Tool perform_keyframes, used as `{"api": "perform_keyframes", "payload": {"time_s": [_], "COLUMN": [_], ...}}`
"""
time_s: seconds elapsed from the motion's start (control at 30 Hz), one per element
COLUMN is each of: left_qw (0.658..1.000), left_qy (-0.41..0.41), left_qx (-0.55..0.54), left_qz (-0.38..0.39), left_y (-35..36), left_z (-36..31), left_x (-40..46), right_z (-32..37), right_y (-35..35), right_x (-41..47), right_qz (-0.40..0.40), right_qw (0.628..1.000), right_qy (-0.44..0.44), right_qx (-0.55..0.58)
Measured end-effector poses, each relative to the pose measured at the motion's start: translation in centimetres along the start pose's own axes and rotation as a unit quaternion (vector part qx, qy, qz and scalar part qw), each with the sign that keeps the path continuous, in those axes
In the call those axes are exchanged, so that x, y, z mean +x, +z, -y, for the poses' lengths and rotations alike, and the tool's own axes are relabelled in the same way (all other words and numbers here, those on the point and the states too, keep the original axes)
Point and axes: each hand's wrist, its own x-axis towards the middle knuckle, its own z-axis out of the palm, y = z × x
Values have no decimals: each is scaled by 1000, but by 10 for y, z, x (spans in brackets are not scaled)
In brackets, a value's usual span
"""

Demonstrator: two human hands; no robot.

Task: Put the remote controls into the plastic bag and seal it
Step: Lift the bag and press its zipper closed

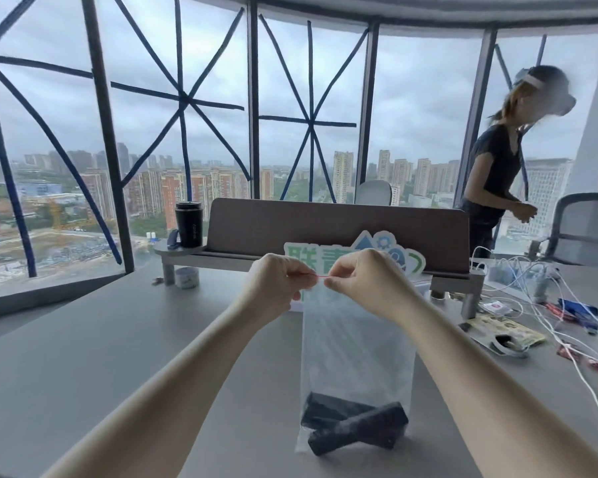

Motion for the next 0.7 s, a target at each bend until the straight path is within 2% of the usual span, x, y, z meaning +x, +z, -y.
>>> {"api": "perform_keyframes", "payload": {"time_s": [0.1, 0.27, 0.53, 0.7], "left_qw": [1000, 999, 999, 1000], "left_qy": [-8, -21, 3, 6], "left_qx": [-18, -37, -18, -1], "left_qz": [-23, -2, 27, 16], "left_y": [3, 10, 11, 12], "left_z": [0, 1, -7, -7], "left_x": [-2, -4, -3, -3], "right_z": [1, 2, 6, 10], "right_y": [-4, -12, -19, -19], "right_x": [1, 1, 2, 3], "right_qz": [6, 30, 57, 80], "right_qw": [1000, 1000, 998, 996], "right_qy": [5, 9, 9, 15], "right_qx": [-6, -2, 30, 39]}}
